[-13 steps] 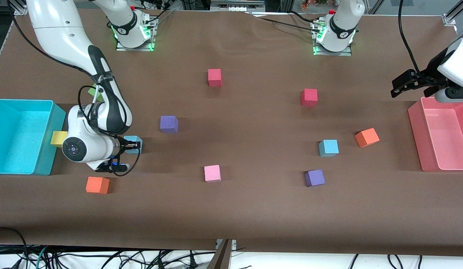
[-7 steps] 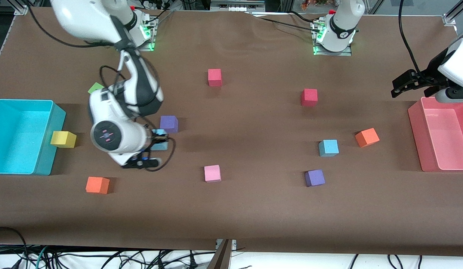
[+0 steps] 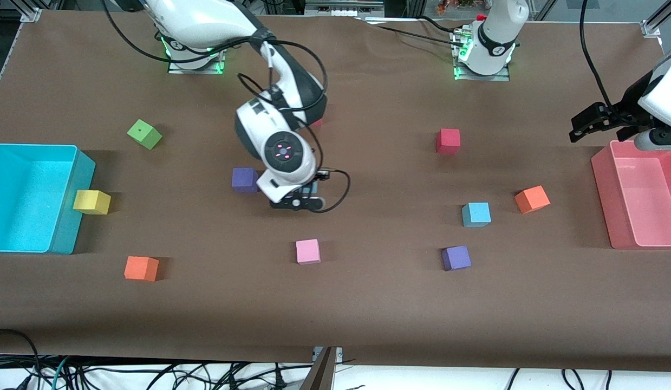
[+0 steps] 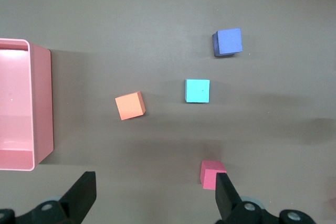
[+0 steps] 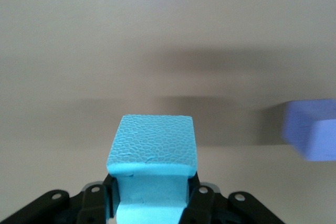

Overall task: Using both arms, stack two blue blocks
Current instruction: 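Lift the light blue cube and carry it toward the table middle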

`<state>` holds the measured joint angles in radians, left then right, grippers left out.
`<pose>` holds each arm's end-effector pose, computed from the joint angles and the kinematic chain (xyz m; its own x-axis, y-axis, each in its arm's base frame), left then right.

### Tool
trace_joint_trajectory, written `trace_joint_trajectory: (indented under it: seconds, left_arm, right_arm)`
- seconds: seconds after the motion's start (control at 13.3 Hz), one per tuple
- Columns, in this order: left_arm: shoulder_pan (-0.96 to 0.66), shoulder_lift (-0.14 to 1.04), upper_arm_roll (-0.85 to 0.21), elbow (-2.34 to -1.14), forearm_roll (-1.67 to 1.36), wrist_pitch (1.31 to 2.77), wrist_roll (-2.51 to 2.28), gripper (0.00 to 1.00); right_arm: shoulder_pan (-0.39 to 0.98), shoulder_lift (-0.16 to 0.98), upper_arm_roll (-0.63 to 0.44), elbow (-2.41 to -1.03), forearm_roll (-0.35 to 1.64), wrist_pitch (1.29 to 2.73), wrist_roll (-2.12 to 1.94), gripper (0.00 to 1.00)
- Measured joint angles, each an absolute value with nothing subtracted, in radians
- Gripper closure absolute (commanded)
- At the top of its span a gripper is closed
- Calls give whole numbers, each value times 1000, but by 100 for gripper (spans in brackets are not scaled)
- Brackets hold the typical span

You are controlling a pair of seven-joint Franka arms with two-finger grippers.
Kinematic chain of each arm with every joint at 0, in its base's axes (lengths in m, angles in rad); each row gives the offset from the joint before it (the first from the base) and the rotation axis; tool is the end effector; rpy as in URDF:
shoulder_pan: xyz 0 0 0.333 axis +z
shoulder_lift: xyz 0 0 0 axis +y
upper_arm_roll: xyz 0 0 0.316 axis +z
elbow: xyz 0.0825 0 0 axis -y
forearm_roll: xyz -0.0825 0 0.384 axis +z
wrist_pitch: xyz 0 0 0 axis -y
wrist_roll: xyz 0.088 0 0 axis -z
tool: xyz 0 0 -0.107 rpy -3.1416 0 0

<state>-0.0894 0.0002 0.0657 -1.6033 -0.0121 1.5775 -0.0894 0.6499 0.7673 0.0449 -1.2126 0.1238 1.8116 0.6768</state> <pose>0.5541 -0.0144 0.6096 0.9975 0.0657 -0.0270 0.0660 -0.9978 0.0097 0.5619 0.4707 0.3072 0.9745 -0.0302 -0.2225 -0.0324 -0.9995 -0.0062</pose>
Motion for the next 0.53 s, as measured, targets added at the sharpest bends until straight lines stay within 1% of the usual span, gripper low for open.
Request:
trace_joint_trajectory:
  seconds: [0.3, 0.53]
  left_arm:
    - [-90, 2, 66, -1604, -12, 1578, -89, 0]
    - [-89, 2, 66, -1604, -12, 1578, -89, 0]
  right_arm:
    - [719, 867, 65, -1206, 139, 1960, 755, 100]
    - [734, 910, 75, -1199, 148, 2018, 766, 100]
